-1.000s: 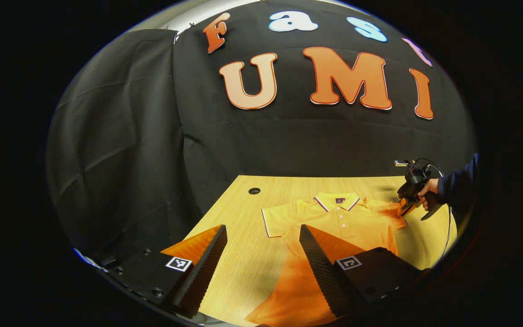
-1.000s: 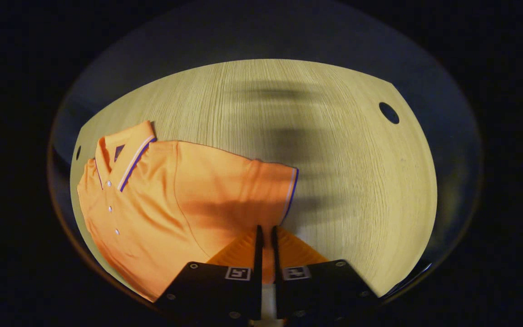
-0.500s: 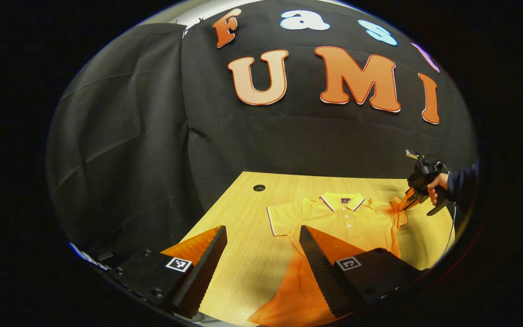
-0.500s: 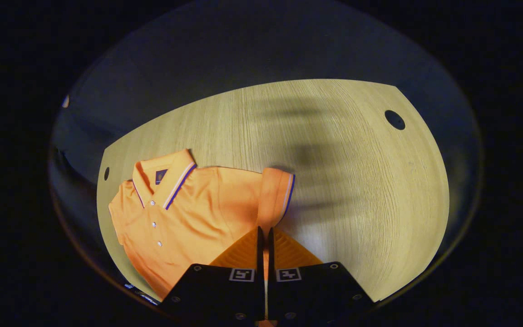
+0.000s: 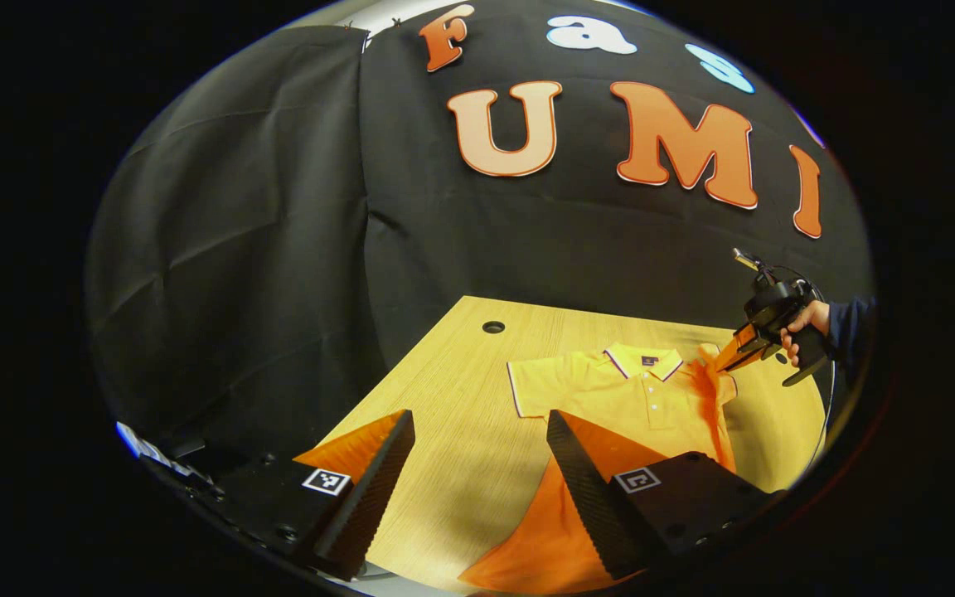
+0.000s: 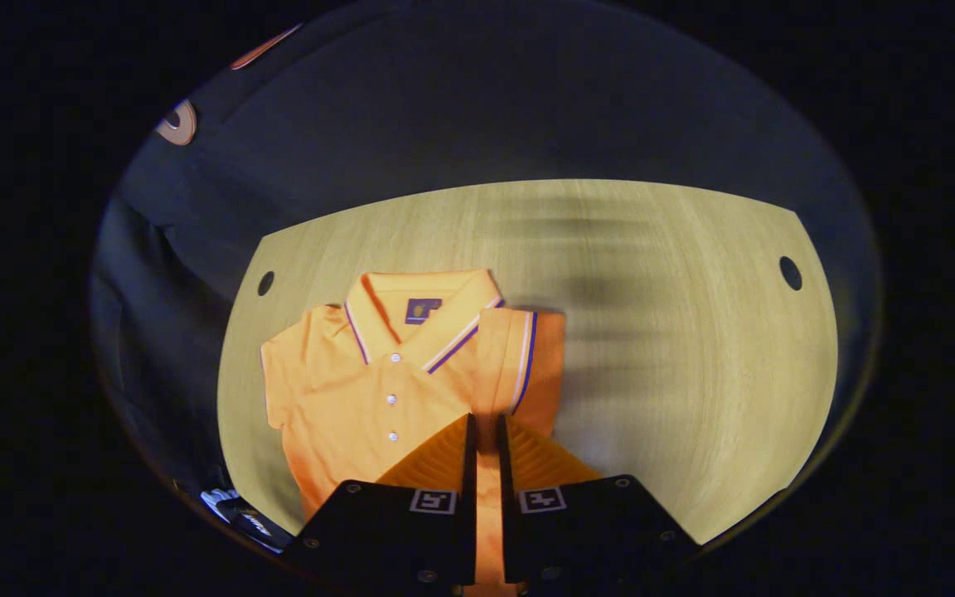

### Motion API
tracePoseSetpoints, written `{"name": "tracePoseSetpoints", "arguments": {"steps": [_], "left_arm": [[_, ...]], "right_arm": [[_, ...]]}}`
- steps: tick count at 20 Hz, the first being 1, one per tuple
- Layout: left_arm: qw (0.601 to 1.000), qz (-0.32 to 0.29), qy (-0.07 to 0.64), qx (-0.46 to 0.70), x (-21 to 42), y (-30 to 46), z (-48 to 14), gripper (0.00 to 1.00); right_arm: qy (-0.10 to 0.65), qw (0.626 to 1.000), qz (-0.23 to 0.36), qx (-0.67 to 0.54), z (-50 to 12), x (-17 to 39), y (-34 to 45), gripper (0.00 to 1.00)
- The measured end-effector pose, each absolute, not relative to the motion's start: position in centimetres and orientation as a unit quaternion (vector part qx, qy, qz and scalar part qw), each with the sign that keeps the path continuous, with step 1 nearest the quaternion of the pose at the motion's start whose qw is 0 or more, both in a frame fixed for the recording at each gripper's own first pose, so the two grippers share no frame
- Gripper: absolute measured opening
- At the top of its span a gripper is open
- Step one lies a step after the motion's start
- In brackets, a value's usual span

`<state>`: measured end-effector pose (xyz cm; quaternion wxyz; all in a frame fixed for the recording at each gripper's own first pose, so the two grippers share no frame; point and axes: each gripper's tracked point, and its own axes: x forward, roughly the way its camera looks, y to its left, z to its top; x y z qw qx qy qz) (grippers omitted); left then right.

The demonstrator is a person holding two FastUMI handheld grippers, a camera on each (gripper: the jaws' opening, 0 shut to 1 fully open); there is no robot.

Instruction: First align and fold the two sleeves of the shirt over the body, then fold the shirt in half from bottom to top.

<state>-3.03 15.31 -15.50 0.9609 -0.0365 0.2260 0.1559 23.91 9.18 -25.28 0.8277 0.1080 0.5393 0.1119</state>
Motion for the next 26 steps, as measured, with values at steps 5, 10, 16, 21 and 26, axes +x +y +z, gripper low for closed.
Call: {"name": "tracePoseSetpoints", "arguments": {"steps": [5,10,16,21,26], "left_arm": [[0.962,0.140,0.229,-0.051,-1.7,15.9,-16.3,0.99],[0.960,0.097,0.255,-0.068,2.1,15.3,-17.7,0.99],[0.938,0.032,0.331,-0.100,8.7,15.8,-21.1,0.99],[0.903,0.002,0.414,-0.115,13.8,16.4,-25.7,0.98],[0.870,-0.015,0.487,-0.080,18.9,15.7,-31.3,0.98]], "right_arm": [[0.514,0.836,0.149,0.126,-22.4,23.1,12.0,0.30],[0.467,0.867,0.139,0.100,-18.8,21.2,10.0,0.61],[0.391,0.908,0.101,0.106,-14.5,17.2,7.5,0.74],[0.361,0.928,0.035,0.089,-13.4,12.5,3.6,0.82],[0.317,0.944,-0.036,0.084,-11.6,8.3,0.4,0.85]]}}
